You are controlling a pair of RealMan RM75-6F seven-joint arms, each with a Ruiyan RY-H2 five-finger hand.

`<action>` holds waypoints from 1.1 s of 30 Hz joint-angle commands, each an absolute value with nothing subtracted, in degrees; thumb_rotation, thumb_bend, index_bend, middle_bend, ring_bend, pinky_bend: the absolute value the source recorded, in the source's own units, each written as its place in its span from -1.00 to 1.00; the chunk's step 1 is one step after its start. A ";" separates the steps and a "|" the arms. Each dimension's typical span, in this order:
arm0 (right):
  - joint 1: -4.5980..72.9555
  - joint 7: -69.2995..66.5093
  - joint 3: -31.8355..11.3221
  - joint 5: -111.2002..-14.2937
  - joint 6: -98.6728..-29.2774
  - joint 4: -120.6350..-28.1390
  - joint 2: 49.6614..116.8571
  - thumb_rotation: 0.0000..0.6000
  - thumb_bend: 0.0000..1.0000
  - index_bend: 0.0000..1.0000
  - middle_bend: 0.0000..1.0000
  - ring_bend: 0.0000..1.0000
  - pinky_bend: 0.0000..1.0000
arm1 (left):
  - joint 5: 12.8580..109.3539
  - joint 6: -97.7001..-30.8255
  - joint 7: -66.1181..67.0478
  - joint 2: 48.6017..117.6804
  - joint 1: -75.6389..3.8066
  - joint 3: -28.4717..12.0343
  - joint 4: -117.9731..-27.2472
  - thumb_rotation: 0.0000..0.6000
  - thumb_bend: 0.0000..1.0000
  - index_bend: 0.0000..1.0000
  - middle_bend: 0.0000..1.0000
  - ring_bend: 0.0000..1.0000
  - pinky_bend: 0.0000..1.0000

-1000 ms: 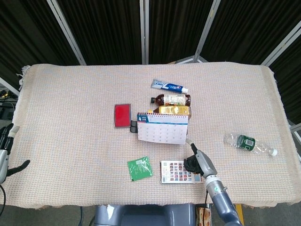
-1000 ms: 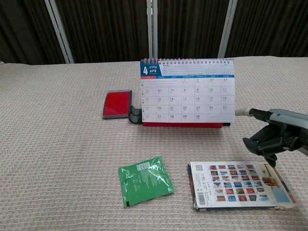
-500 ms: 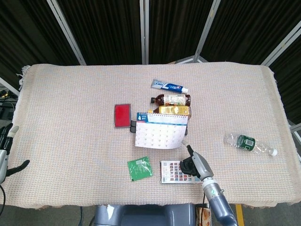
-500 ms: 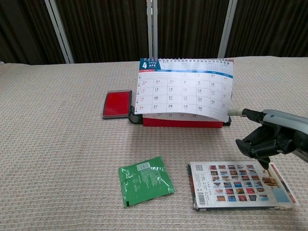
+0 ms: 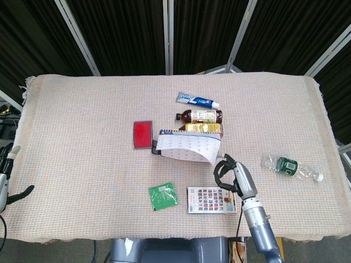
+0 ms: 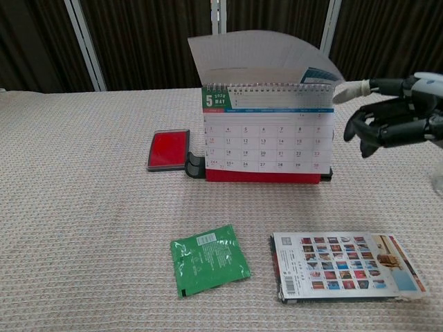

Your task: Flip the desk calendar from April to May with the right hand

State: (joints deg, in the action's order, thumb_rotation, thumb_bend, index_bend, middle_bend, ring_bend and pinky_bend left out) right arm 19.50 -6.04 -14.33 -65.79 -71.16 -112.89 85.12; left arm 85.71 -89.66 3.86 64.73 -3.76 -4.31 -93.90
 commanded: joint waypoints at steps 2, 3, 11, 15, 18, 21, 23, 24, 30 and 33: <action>20.50 -10.56 -17.83 -67.24 -70.20 -112.68 82.87 1.00 -0.24 -0.50 -0.25 -0.37 -0.35 | 85.45 -89.48 3.81 64.93 -3.84 -4.44 -93.79 1.00 -0.78 -1.00 -1.00 -1.00 -1.00; 20.81 -11.25 -18.43 -66.95 -69.74 -112.55 82.57 1.00 -0.24 -0.52 -0.27 -0.40 -0.39 | 85.39 -89.37 3.70 64.95 -3.88 -4.44 -93.77 1.00 -0.78 -1.00 -1.00 -1.00 -1.00; 25.09 -13.73 -23.48 -64.04 -66.12 -109.55 82.18 1.00 -0.25 -0.70 -0.29 -0.45 -0.52 | 84.92 -88.76 2.98 65.23 -4.17 -4.65 -93.31 1.00 -0.77 -1.00 -1.00 -1.00 -1.00; 28.08 -13.05 -25.55 -61.32 -63.95 -107.39 82.96 1.00 -0.25 -0.87 -0.36 -0.57 -0.68 | 84.65 -88.22 2.53 65.33 -4.37 -4.68 -93.00 1.00 -0.77 -1.00 -1.00 -1.00 -1.00; 30.70 -13.41 -26.01 -59.74 -59.82 -105.23 82.83 1.00 -0.26 -0.97 -0.58 -0.88 -0.97 | 84.70 -87.50 2.20 65.28 -4.60 -4.44 -92.87 1.00 -0.76 -1.00 -1.00 -1.00 -1.00; 32.86 -13.33 -26.00 -58.34 -56.02 -102.83 82.27 1.00 -0.31 -1.00 -0.72 -1.00 -1.00 | 84.88 -86.36 0.83 64.84 -4.93 -4.03 -93.13 1.00 -0.75 -1.00 -1.00 -1.00 -1.00; 34.06 -12.37 -25.47 -57.66 -54.31 -100.85 82.16 1.00 -0.35 -1.00 -0.72 -1.00 -1.00 | 84.88 -86.17 0.56 64.79 -5.04 -4.02 -92.97 1.00 -0.75 -1.00 -1.00 -1.00 -1.00; 34.63 -11.63 -25.05 -57.20 -53.52 -99.79 82.14 1.00 -0.38 -1.00 -0.72 -1.00 -1.00 | 84.89 -86.17 0.54 64.80 -5.06 -4.04 -92.88 1.00 -0.75 -1.00 -1.00 -1.00 -1.00; 36.76 -5.15 -22.33 -55.12 -53.15 -96.21 81.81 1.00 -0.42 -1.00 -0.72 -1.00 -1.00 | 84.52 -86.16 -0.04 64.73 -5.02 -4.14 -92.63 1.00 -0.75 -1.00 -1.00 -1.00 -1.00; 35.77 -5.14 -21.49 -57.01 -55.02 -97.47 81.10 1.00 -0.43 -1.00 -0.73 -1.00 -1.00 | 84.53 -85.98 0.00 64.72 -5.08 -4.05 -92.51 1.00 -0.75 -1.00 -1.00 -1.00 -1.00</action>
State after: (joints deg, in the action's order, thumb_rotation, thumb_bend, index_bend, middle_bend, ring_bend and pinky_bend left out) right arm 36.15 -5.12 -22.23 -55.94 -53.87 -96.94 81.59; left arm 84.51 -86.00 -0.02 64.73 -5.06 -4.07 -92.53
